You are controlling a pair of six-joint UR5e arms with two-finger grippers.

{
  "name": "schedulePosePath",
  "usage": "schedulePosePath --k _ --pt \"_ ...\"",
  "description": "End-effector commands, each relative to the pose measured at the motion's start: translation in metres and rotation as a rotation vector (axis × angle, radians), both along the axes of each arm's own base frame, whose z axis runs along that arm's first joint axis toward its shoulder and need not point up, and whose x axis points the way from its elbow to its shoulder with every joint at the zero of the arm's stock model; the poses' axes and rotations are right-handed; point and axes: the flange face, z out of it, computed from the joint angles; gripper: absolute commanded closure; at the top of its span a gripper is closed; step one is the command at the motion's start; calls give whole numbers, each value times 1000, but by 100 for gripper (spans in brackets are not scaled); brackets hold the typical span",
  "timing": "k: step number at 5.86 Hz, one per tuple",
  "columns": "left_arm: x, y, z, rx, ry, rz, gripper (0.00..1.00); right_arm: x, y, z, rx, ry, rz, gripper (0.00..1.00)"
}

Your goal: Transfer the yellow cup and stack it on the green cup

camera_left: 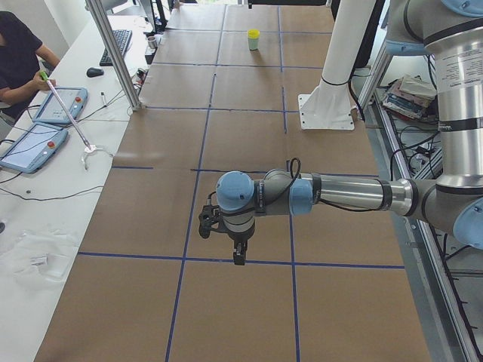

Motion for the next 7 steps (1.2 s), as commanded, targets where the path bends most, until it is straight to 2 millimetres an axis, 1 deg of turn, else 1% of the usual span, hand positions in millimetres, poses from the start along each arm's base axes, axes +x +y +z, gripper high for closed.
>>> schedulePosePath --k 1,2,3,5,7 --pt "0 -4 -8 20 -2 3 0 0 0 0 71 1 -71 0" --pt "0 -13 -15 25 -9 0 0 0 0 -1 85 1 -83 0" --pt "0 -19 -13 18 -7 -2 0 0 -1 -2 89 0 -85 0" --pt "0 -18 -10 -36 -15 -53 0 1 0 -2 94 4 -87 0" --pt "0 -19 -13 -29 -13 -53 0 1 0 -1 115 6 -111 0"
